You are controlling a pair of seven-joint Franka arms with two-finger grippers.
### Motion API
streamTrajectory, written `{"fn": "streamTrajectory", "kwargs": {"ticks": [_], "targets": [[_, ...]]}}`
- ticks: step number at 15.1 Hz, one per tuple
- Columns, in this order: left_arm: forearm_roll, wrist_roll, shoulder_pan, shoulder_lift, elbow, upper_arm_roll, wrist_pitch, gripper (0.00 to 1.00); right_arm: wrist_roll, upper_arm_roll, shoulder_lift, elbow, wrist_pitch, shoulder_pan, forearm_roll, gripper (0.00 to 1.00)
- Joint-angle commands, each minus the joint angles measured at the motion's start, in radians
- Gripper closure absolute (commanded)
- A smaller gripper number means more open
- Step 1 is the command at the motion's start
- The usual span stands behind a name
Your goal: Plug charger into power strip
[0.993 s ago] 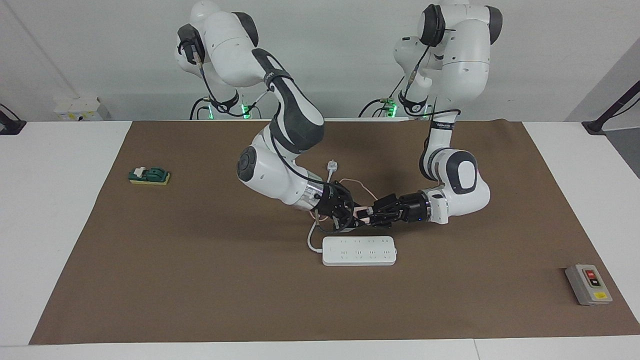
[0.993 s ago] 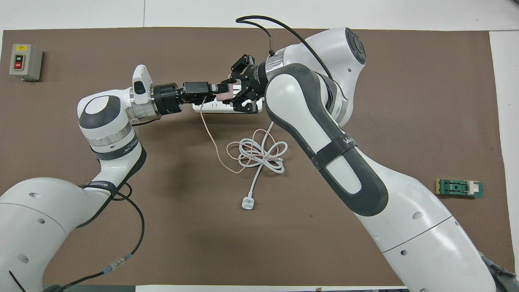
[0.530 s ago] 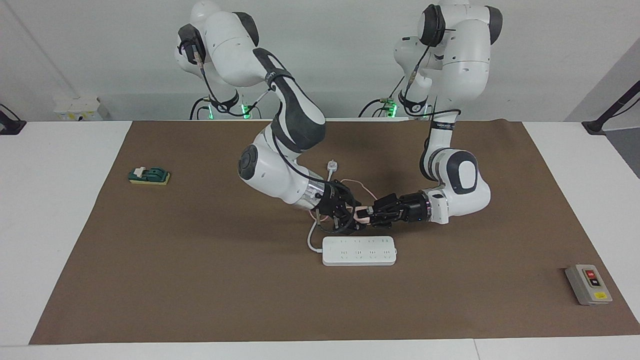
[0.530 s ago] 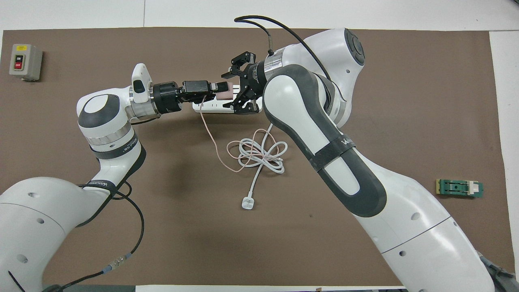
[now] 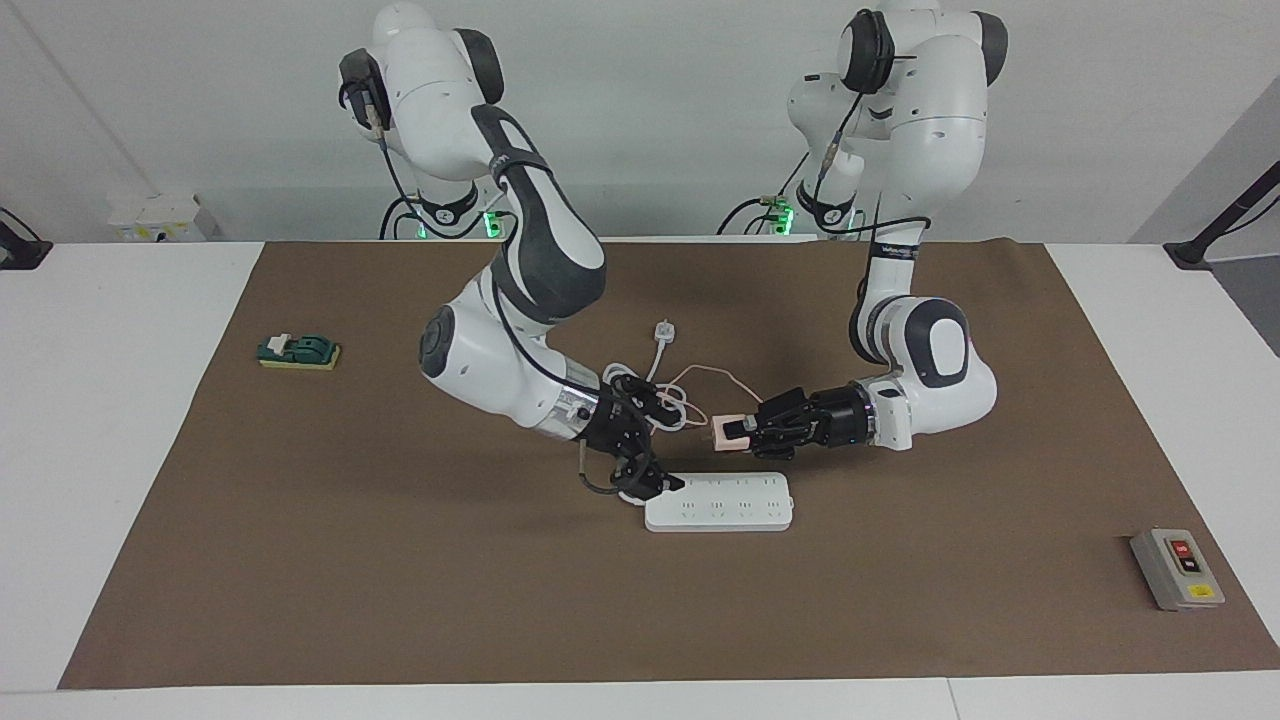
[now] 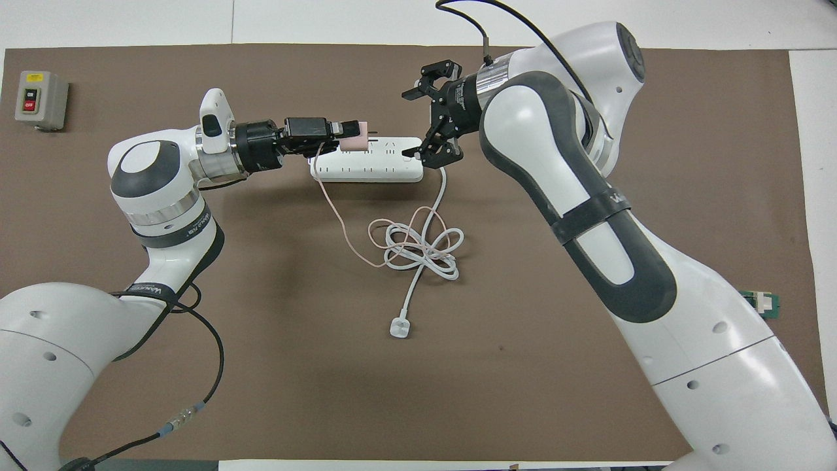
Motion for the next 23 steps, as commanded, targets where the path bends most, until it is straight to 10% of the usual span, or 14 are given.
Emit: {"fn": "streamTrajectory", "kwargs": {"ticks": [1,14,23], "targets": [[0.107,-0.133,0.030,-0.004,0.082,0.002,-0.013,1.00,0.023,-0.002,-0.032,0.012,-0.059,-0.067,-0.005,0.00],[0.604,-0.832,0.039,-0.120,0.244,0.022,0.032,1.00,-0.158,-0.003,-0.223,-0.076,-0.197,-0.228,-0.286,0.00],[0.958,-1.466,0.018,-0.193,0.293,0.033,-0.144,1.00,-0.774,-0.003,-0.306,-0.107,-0.404,-0.251,-0.589,0.00]]}}
